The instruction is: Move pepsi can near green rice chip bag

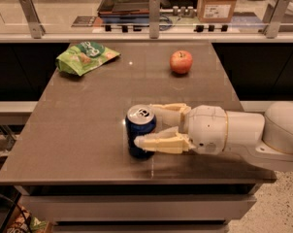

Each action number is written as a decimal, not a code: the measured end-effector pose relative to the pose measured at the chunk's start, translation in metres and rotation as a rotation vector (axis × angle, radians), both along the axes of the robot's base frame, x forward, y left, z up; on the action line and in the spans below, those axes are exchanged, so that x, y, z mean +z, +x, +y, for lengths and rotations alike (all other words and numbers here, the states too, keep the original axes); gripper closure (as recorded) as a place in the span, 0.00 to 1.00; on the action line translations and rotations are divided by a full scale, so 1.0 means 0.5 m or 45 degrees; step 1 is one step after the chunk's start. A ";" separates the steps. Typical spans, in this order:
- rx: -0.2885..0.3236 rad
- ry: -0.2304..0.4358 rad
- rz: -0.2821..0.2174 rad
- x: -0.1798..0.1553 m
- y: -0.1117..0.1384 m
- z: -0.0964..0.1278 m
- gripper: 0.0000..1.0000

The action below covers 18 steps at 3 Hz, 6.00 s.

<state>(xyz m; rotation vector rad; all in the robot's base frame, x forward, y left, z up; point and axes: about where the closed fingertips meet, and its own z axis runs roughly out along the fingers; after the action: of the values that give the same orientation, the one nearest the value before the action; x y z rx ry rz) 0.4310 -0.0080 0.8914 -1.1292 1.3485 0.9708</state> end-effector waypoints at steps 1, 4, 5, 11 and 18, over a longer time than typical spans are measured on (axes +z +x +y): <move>0.004 -0.001 -0.004 0.002 -0.001 0.004 0.64; 0.016 -0.005 -0.008 0.006 -0.005 0.014 1.00; -0.023 0.001 0.008 0.033 0.030 0.013 1.00; -0.299 -0.043 -0.103 0.216 0.528 0.100 1.00; -0.334 0.033 -0.019 0.037 0.660 0.174 1.00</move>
Offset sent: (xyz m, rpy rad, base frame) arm -0.0006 0.0019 0.0009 -0.0008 -0.0024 0.0028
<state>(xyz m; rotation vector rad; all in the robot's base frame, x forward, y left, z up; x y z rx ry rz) 0.7608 0.0792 0.9101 -0.9112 1.4263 0.7847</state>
